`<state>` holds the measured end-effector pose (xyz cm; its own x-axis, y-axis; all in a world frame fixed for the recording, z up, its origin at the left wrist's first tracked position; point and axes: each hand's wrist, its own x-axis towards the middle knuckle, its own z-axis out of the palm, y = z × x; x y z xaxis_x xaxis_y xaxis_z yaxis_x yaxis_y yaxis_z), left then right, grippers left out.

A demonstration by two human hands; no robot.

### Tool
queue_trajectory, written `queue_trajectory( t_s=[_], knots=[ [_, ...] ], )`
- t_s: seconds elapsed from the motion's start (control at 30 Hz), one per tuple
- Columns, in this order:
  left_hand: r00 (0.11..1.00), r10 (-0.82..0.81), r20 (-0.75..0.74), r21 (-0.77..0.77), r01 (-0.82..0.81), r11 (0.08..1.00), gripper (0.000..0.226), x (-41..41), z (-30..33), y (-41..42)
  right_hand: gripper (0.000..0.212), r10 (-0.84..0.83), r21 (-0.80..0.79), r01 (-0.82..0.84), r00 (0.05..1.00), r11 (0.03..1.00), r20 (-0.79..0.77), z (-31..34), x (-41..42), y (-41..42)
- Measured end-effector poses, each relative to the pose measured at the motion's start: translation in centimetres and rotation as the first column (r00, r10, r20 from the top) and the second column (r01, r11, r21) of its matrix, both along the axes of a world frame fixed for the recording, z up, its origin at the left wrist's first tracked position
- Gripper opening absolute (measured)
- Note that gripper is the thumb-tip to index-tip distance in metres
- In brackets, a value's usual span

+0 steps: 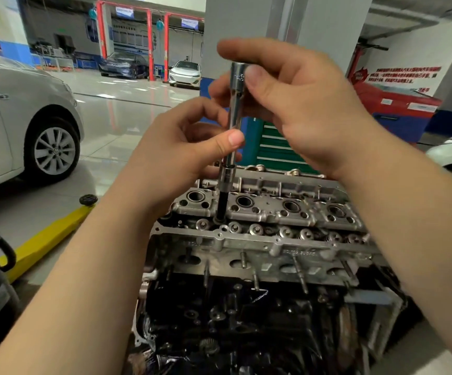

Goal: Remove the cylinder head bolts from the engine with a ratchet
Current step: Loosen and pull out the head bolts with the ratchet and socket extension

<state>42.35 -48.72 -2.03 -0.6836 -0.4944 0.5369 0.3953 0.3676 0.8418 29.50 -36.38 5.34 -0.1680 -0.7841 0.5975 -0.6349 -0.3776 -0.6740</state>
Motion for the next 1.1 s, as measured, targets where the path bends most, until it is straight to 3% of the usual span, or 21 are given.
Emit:
queue_trajectory(
  t_s=[0.13,0.23,0.3,0.47,0.53,0.6,0.7,0.8,0.87,0.93,1.03,1.1],
  knots=[
    [0.995,0.071,0.074,-0.07,-0.066,0.995,0.027,0.7,-0.7,0.2,0.028,-0.027,0.064,0.036,0.99,0.997,-0.139,1.4,0.1,0.7],
    [0.981,0.165,0.104,-0.205,-0.141,0.969,0.046,0.2,-1.8,1.1,0.023,-0.075,0.07,0.087,0.985,0.994,-0.157,1.9,0.3,0.7],
    [0.971,0.227,0.073,-0.201,-0.209,0.957,0.054,-0.5,-2.4,1.3,0.019,-0.115,0.065,0.127,0.98,0.99,-0.161,1.9,0.6,0.6],
    [0.996,-0.036,0.081,-0.071,0.042,0.997,0.051,-0.5,-2.3,-0.6,0.016,-0.236,0.0,0.239,0.958,0.971,-0.166,1.8,0.5,0.1],
    [0.991,-0.117,0.07,-0.011,0.118,0.993,0.052,-0.4,-2.2,-1.2,0.015,-0.182,-0.022,0.181,0.981,0.983,-0.072,1.2,0.3,-0.2],
    [0.987,-0.144,0.074,0.01,0.143,0.99,0.052,-0.7,-2.3,-1.4,0.014,-0.007,-0.027,0.012,0.988,1.0,0.156,0.4,0.2,-0.8],
    [0.984,-0.144,0.107,-0.011,0.146,0.989,0.048,-1.0,-2.1,-1.1,0.027,0.225,0.018,-0.274,0.825,0.962,0.518,-0.5,0.4,-1.8],
    [0.983,-0.136,0.123,0.037,0.133,0.99,0.045,-0.8,-1.9,-0.6,0.046,0.309,0.057,-0.424,0.739,0.904,0.599,-0.3,1.2,-3.1],
    [0.982,-0.06,0.178,-0.051,0.07,0.996,0.042,0.5,-2.3,-1.0,0.054,0.306,0.097,-0.426,0.773,0.899,0.556,-0.3,1.8,-4.1],
    [0.974,0.087,0.21,-0.249,-0.032,0.968,0.044,2.5,-3.4,-1.5,0.052,0.23,0.125,-0.343,0.817,0.931,0.53,-0.4,2.3,-4.6],
    [0.874,0.485,-0.022,-0.516,-0.425,0.743,0.038,4.7,-6.1,-1.5,0.045,0.074,0.065,-0.131,0.83,0.989,0.553,-0.7,3.1,-4.4],
    [0.796,0.59,-0.133,-0.441,-0.581,0.684,0.029,4.7,-8.5,-1.0,0.044,0.006,0.019,-0.021,0.809,1.0,0.588,-0.9,3.7,-4.3]
  ],
)
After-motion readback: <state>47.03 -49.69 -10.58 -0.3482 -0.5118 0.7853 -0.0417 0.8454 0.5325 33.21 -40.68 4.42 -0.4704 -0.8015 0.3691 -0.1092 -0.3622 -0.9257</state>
